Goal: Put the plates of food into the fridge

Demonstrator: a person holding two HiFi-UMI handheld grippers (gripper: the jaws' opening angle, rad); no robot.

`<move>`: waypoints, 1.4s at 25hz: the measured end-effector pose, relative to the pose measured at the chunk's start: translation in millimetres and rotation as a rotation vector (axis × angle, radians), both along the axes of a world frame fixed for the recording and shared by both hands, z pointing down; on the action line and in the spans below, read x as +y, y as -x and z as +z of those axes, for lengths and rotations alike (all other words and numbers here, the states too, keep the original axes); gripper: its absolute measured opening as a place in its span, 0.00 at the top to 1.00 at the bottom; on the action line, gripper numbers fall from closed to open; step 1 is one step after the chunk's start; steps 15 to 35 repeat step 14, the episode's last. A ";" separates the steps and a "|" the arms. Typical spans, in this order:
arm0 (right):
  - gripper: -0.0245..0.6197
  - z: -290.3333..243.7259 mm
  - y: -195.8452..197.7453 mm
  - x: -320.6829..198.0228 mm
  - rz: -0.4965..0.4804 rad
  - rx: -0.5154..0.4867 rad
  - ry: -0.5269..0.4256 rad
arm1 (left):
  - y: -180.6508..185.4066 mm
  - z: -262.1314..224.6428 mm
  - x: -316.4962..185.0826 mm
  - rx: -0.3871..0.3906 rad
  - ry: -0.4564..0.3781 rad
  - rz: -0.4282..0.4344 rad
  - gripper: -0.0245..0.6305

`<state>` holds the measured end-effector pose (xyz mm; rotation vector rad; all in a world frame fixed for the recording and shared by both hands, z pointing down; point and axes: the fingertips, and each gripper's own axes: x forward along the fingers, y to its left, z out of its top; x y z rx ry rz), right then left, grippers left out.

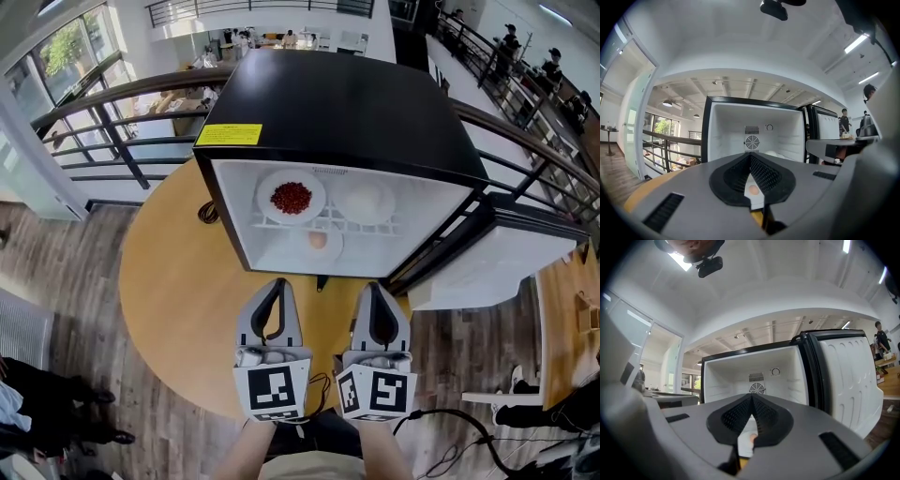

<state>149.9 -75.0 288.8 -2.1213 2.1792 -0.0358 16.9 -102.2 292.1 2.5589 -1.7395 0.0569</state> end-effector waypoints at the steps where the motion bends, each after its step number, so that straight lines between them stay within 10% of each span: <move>1: 0.94 -0.6 1.0 0.0 -0.001 0.002 -0.001 | 1.0 -0.3 -0.7 0.000 -0.005 -0.001 0.95; 35: 0.94 -7.8 4.3 5.8 0.005 0.007 -0.011 | 3.5 -11.3 8.4 -0.006 -0.030 0.004 0.95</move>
